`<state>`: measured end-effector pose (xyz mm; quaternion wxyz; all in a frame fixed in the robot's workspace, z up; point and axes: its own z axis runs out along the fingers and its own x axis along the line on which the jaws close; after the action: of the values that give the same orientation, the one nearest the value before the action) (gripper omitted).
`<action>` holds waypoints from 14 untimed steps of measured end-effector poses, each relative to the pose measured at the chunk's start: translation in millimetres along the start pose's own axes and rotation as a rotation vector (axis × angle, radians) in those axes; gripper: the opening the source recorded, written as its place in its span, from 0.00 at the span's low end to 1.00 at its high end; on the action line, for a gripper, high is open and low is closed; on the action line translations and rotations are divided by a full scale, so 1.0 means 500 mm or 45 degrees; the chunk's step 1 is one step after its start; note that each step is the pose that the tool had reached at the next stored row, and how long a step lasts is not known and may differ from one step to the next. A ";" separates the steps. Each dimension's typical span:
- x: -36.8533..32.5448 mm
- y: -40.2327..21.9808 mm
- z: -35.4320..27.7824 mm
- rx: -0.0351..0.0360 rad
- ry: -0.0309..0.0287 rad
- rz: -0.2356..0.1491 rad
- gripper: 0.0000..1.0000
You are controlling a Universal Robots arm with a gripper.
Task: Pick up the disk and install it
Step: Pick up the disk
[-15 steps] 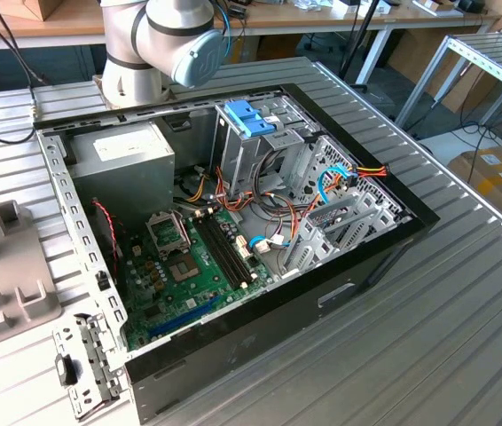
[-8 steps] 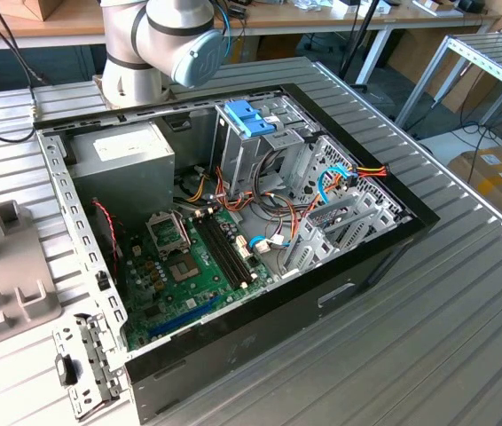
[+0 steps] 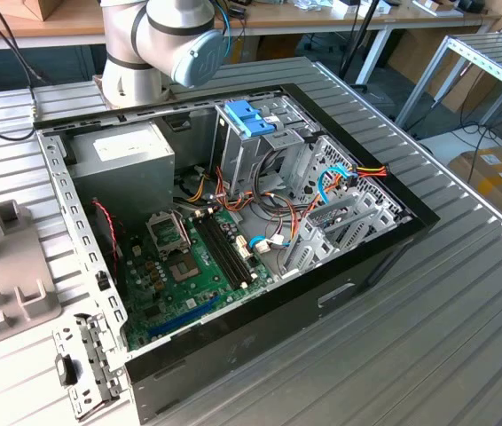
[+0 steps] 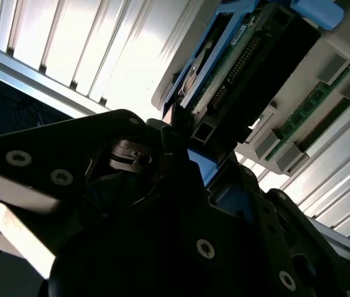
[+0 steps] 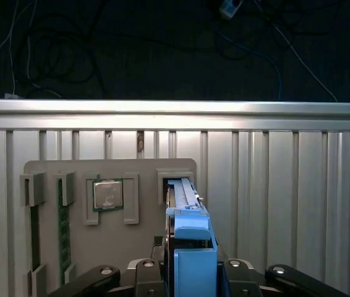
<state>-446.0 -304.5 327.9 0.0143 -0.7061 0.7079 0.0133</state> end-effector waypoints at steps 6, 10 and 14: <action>-0.001 0.000 -0.013 0.0001 -0.0005 0.000 0.37; -0.001 0.000 -0.022 0.0001 -0.0007 0.000 0.37; -0.001 0.000 -0.031 0.0001 -0.0009 0.000 0.37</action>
<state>-446.0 -304.6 343.6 0.0146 -0.7061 0.7078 0.0135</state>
